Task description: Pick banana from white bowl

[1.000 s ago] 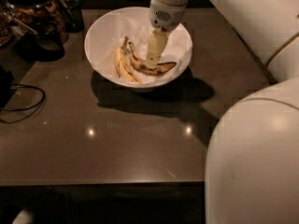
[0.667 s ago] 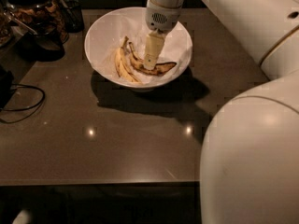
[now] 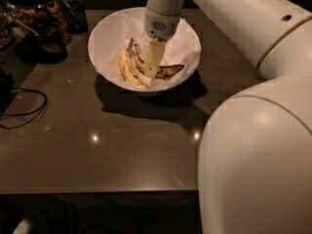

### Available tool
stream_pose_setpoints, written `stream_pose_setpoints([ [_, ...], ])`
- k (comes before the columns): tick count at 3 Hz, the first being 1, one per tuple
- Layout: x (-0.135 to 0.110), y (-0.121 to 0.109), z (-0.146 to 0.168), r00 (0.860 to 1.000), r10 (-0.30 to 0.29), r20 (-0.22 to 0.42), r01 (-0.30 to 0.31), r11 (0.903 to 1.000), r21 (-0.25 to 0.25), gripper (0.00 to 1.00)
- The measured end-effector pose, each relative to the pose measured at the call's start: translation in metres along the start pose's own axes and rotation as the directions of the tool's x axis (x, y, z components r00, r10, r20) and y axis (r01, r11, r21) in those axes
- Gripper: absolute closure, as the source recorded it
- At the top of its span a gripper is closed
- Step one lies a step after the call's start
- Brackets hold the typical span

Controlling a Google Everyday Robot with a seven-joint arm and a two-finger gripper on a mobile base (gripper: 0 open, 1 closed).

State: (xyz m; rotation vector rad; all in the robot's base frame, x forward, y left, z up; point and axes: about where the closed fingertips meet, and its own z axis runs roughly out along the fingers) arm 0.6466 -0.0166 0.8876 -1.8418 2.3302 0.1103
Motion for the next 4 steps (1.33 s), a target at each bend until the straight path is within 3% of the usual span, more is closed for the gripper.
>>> stream_pose_setpoints([
  [2, -0.011, 0.006, 0.026, 1.0, -0.019, -0.011, 0.019, 0.9981, -0.058, 0.31],
  [4, -0.013, 0.003, 0.031, 1.0, -0.019, -0.009, 0.019, 0.9968, -0.077, 0.32],
])
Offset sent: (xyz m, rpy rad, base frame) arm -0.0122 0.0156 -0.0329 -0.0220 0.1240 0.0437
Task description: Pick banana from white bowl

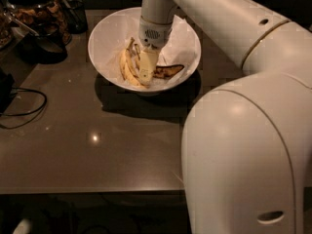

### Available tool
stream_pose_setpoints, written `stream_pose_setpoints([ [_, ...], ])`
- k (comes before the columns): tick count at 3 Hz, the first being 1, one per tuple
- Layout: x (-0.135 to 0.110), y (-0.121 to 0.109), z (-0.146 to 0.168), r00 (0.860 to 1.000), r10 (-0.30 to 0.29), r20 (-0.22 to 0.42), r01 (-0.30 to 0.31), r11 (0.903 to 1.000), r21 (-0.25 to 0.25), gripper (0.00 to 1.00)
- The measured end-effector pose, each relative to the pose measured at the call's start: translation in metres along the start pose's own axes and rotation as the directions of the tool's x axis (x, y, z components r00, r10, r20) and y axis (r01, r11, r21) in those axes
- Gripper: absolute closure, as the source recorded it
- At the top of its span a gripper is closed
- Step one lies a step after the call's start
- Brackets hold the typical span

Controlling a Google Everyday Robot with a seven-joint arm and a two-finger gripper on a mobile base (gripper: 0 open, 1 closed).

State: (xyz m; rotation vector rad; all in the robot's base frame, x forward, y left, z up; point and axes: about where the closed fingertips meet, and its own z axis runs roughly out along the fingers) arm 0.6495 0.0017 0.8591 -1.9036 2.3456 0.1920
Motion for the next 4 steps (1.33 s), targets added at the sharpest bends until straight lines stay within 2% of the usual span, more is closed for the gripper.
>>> stream_pose_setpoints([
  [1, 0.0004, -0.0021, 0.0006, 1.0, 0.001, 0.003, -0.001, 1.0, -0.002, 0.51],
  [2, 0.004, -0.0003, -0.0073, 1.0, -0.027, 0.013, 0.026, 0.999, 0.036, 0.74],
  [3, 0.004, -0.0003, -0.0073, 1.0, -0.027, 0.013, 0.026, 0.999, 0.037, 0.97],
  [4, 0.004, -0.0003, -0.0073, 1.0, -0.027, 0.013, 0.026, 0.999, 0.037, 1.0],
])
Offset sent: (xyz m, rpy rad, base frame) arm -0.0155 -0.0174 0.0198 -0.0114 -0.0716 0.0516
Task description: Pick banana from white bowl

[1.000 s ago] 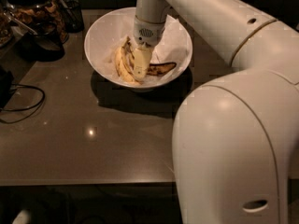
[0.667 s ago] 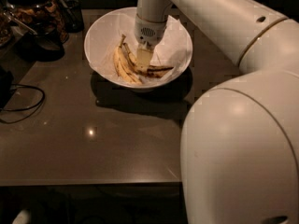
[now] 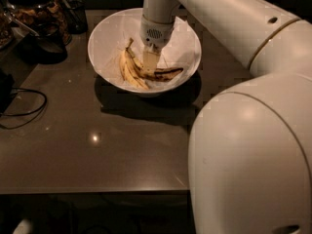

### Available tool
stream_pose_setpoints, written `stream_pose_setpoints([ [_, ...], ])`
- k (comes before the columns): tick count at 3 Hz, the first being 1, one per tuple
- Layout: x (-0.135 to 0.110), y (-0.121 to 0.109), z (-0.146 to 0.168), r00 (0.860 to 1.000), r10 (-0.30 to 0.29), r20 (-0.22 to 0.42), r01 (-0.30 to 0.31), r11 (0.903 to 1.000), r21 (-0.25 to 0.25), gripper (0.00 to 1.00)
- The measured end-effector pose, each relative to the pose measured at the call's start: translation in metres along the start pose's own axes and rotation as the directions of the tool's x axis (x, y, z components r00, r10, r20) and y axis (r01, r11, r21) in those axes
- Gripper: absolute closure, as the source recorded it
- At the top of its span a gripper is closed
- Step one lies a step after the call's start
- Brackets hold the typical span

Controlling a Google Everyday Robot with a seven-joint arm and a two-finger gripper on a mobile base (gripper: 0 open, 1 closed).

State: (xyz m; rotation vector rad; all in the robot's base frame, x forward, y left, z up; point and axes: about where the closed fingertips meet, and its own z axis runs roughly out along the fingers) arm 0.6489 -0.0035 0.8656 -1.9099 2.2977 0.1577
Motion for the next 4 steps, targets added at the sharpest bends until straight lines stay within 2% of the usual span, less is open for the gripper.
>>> stream_pose_setpoints([
  [1, 0.0, 0.0, 0.0, 1.0, 0.0, 0.0, 0.0, 1.0, 0.0, 1.0],
  [2, 0.0, 0.0, 0.0, 1.0, 0.0, 0.0, 0.0, 1.0, 0.0, 0.82],
  [4, 0.0, 0.0, 0.0, 1.0, 0.0, 0.0, 0.0, 1.0, 0.0, 0.35],
])
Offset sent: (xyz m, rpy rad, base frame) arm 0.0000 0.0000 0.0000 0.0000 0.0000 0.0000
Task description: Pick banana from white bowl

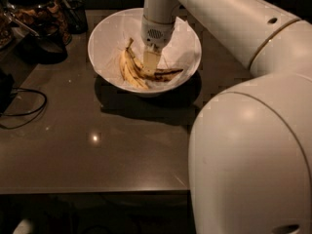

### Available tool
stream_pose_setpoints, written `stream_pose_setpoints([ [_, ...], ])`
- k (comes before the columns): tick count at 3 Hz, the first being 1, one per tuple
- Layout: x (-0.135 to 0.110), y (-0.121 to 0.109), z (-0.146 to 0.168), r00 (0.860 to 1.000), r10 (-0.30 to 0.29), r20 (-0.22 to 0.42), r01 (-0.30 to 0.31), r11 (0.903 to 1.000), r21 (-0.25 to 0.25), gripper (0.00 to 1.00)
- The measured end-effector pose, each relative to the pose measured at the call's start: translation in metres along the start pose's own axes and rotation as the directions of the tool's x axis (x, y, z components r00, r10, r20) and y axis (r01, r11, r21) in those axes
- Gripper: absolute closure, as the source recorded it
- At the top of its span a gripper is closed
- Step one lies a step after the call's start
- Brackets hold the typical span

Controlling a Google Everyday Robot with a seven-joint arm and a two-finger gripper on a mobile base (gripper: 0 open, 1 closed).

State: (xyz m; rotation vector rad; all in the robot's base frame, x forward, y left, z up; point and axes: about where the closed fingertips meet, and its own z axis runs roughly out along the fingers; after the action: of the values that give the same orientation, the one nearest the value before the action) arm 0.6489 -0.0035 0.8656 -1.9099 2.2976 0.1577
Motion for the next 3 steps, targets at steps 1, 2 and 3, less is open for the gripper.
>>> stream_pose_setpoints([
  [1, 0.0, 0.0, 0.0, 1.0, 0.0, 0.0, 0.0, 1.0, 0.0, 0.12],
  [2, 0.0, 0.0, 0.0, 1.0, 0.0, 0.0, 0.0, 1.0, 0.0, 0.0],
  [3, -0.0015, -0.0025, 0.0013, 1.0, 0.001, 0.011, -0.001, 1.0, 0.007, 0.0],
])
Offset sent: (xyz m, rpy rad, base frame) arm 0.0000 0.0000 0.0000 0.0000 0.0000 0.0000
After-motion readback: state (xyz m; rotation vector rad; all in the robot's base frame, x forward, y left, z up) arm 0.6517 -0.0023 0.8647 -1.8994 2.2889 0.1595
